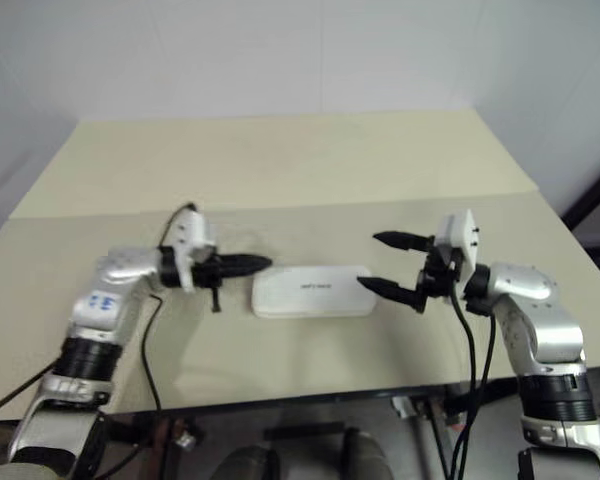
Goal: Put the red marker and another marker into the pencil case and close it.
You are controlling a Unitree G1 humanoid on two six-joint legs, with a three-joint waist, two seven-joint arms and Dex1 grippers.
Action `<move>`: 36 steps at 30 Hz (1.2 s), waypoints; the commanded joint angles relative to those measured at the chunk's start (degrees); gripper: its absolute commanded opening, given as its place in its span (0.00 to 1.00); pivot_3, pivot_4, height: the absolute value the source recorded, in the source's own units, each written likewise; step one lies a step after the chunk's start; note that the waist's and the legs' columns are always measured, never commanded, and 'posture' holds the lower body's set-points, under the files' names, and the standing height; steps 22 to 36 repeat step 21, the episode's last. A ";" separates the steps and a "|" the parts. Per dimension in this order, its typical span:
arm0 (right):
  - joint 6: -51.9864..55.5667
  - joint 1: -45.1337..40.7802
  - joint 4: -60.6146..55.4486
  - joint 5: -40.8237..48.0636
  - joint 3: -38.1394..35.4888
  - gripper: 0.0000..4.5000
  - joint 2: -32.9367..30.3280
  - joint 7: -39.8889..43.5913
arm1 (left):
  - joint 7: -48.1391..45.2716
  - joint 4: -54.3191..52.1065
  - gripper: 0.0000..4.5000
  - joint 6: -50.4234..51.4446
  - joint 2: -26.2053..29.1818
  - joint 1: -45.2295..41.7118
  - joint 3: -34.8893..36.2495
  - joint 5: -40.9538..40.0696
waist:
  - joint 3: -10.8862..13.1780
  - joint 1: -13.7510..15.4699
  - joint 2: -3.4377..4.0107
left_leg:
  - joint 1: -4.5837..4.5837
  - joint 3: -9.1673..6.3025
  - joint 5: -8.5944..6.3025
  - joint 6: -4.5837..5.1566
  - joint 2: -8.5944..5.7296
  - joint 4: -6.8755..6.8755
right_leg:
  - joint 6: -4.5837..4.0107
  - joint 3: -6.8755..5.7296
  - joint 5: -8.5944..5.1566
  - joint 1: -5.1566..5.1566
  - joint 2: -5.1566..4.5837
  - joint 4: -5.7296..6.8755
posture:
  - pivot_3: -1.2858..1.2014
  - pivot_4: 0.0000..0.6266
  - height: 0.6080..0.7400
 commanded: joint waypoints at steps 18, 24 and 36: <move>-8.77 -1.61 7.23 -1.58 -3.01 1.00 -2.78 3.11 | 10.23 -17.79 0.99 1.71 5.67 18.34 13.82 -6.15 | 0.02 -0.21 0.03 | 0.01 0.05 -0.25 0.01 0.10 -0.02 | -0.06 0.01 -0.07 -0.01 0.01 -0.27 | 0.52 0.24 1.00; -9.81 -2.91 8.69 -2.37 -1.84 1.00 -1.90 3.67 | 11.17 -18.03 0.99 2.31 5.71 17.83 13.63 -6.83 | 0.02 -0.34 0.03 | 0.02 0.10 -0.26 -0.02 0.11 -0.02 | -0.06 0.03 -0.07 -0.02 0.06 -0.18 | 0.52 0.24 1.00; -9.81 -2.91 8.69 -2.37 -1.84 1.00 -1.90 3.67 | 11.17 -18.03 0.99 2.31 5.71 17.83 13.63 -6.83 | 0.02 -0.34 0.03 | 0.02 0.10 -0.26 -0.02 0.11 -0.02 | -0.06 0.03 -0.07 -0.02 0.06 -0.18 | 0.52 0.24 1.00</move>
